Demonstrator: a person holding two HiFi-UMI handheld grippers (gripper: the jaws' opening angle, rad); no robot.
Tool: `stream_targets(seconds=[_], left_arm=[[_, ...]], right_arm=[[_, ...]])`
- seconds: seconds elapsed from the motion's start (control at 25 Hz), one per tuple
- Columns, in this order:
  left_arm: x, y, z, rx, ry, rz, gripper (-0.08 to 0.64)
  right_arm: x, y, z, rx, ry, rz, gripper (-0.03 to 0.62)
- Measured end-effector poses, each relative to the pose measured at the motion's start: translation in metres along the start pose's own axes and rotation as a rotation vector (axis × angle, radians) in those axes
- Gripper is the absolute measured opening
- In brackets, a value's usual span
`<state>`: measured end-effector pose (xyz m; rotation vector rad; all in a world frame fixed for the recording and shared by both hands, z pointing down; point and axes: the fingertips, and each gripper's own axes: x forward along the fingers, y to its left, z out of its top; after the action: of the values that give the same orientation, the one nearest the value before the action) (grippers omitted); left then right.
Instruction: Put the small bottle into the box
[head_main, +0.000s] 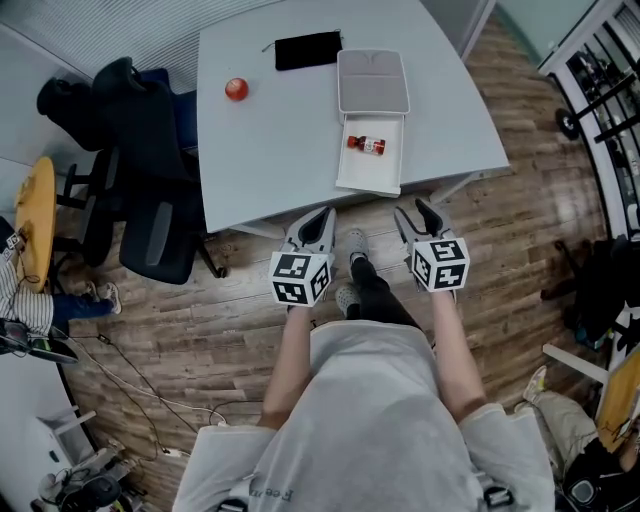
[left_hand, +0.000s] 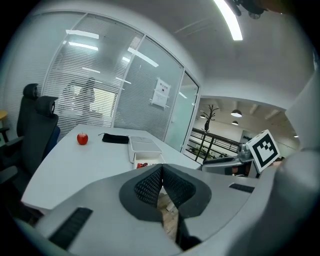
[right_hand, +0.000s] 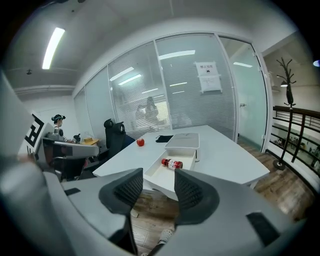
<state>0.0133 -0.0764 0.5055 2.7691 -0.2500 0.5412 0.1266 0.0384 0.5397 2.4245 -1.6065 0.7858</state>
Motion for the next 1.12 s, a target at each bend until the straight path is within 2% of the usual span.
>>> stream_targets(seconds=[0.52,1.12], left_arm=[[-0.022,-0.017,-0.012,0.017,-0.017,-0.001,0.028],[-0.027,-0.023,0.003,0.031,-0.047,-0.020,0.028]], right_arm=[[-0.029,0.011,-0.018,0.033,-0.058,-0.018,0.143],[-0.042,0.010,-0.017,0.035,-0.077,-0.068,0.038]])
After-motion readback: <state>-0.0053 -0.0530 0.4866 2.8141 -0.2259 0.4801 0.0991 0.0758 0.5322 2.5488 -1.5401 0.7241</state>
